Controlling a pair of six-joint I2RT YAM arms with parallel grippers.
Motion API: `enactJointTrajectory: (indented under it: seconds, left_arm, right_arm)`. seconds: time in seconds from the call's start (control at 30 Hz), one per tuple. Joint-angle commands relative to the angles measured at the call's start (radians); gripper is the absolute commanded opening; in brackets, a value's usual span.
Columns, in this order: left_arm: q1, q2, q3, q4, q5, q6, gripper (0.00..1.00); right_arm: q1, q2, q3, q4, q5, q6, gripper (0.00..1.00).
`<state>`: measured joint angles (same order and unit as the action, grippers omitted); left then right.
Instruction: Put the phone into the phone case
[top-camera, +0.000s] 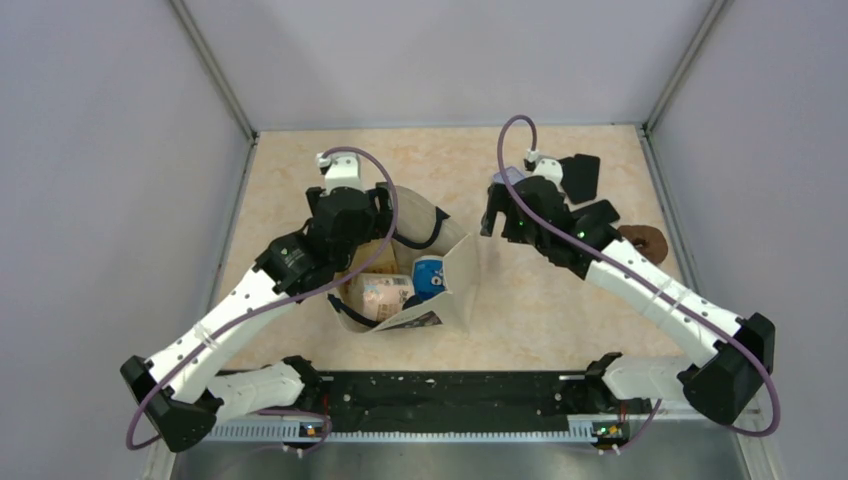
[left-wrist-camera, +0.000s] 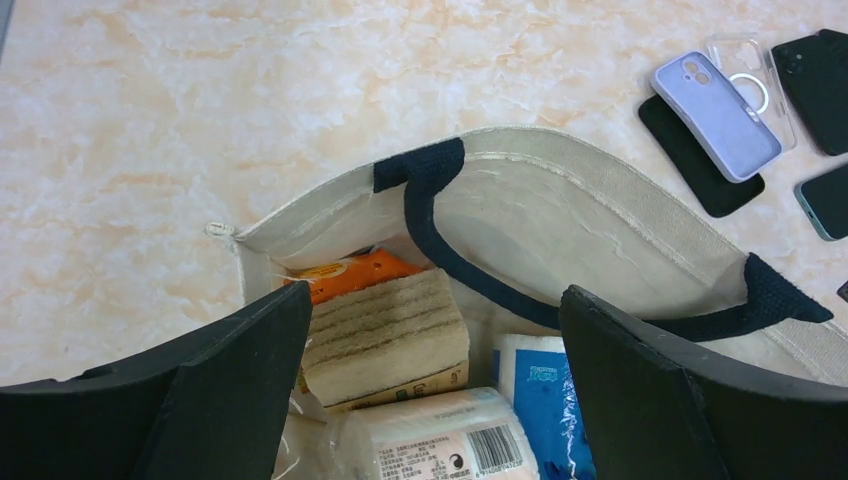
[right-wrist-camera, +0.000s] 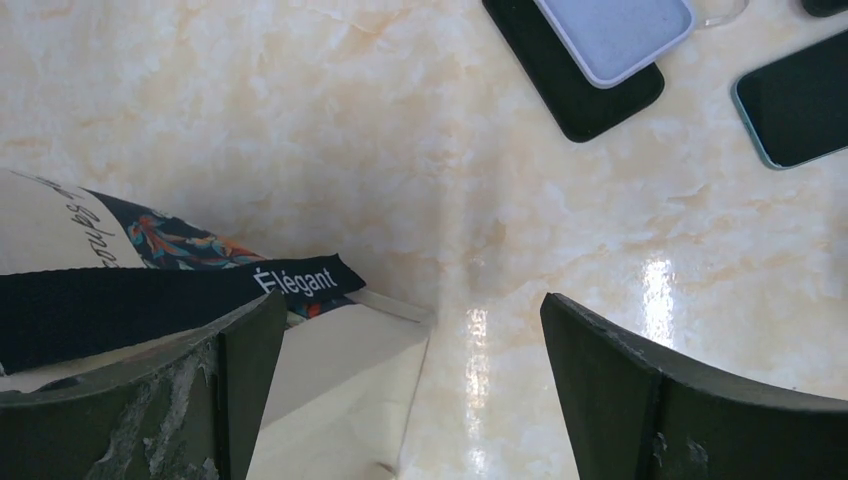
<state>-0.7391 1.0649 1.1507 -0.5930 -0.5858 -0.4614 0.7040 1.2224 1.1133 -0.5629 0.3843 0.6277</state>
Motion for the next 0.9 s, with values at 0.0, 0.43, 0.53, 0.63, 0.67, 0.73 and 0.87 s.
enactJointTrajectory:
  seconds: [0.0, 0.43, 0.53, 0.63, 0.67, 0.73, 0.87]
  left_arm:
    - [0.003, -0.028, 0.059, 0.03, 0.001, 0.044, 0.99]
    - [-0.018, 0.283, 0.445, 0.07, 0.281, 0.006, 0.99]
    - [-0.074, 0.371, 0.497, 0.1, 0.31, -0.034, 0.99]
    - [-0.13, 0.468, 0.52, 0.124, 0.342, -0.091, 0.99]
    - [-0.151, 0.495, 0.519, 0.137, 0.343, -0.103, 0.99]
    - [-0.193, 0.548, 0.514, 0.155, 0.339, -0.122, 0.99]
    - [-0.25, 0.63, 0.461, 0.201, 0.354, -0.178, 0.99]
  right_arm:
    - [-0.005, -0.016, 0.091, -0.037, 0.046, -0.022, 0.99]
    - [-0.135, -0.101, 0.202, -0.231, 0.166, 0.011, 0.99]
    - [-0.153, -0.15, 0.194, -0.279, 0.189, 0.028, 0.99]
    - [-0.153, -0.201, 0.178, -0.309, 0.21, 0.037, 0.99]
    - [-0.154, -0.213, 0.177, -0.317, 0.213, 0.037, 0.99]
    - [-0.153, -0.233, 0.178, -0.335, 0.216, 0.042, 0.99]
    - [-0.153, -0.239, 0.2, -0.366, 0.211, 0.044, 0.99]
